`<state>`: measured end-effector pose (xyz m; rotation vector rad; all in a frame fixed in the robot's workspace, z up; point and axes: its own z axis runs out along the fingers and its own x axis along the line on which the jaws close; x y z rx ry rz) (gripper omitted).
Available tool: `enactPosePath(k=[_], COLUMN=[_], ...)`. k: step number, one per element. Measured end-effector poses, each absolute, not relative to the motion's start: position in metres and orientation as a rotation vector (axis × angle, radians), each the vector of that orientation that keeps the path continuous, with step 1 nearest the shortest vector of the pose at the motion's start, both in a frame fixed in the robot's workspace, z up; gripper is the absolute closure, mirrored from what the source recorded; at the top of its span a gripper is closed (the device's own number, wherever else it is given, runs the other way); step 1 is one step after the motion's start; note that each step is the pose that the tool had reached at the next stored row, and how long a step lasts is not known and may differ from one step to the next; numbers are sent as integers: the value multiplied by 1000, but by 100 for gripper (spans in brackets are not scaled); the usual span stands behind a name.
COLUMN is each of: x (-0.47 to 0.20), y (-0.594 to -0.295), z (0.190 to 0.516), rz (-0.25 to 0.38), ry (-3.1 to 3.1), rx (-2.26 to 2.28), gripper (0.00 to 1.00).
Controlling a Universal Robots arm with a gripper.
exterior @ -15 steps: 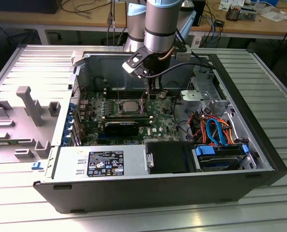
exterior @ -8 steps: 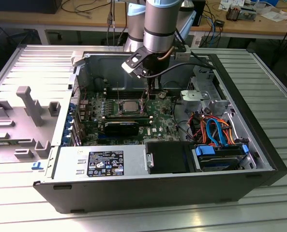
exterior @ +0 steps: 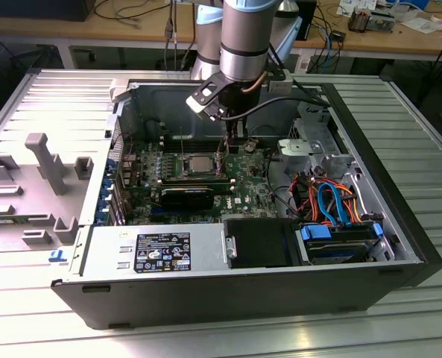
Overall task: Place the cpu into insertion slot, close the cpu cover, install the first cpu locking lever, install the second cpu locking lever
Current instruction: 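Close the cpu cover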
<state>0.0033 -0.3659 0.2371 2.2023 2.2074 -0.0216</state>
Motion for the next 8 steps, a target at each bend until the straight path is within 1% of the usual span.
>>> enactPosePath(k=[8], x=[2], y=[-366], z=[237], rz=[-23], ry=[2208], rx=[2203], gripper=[89])
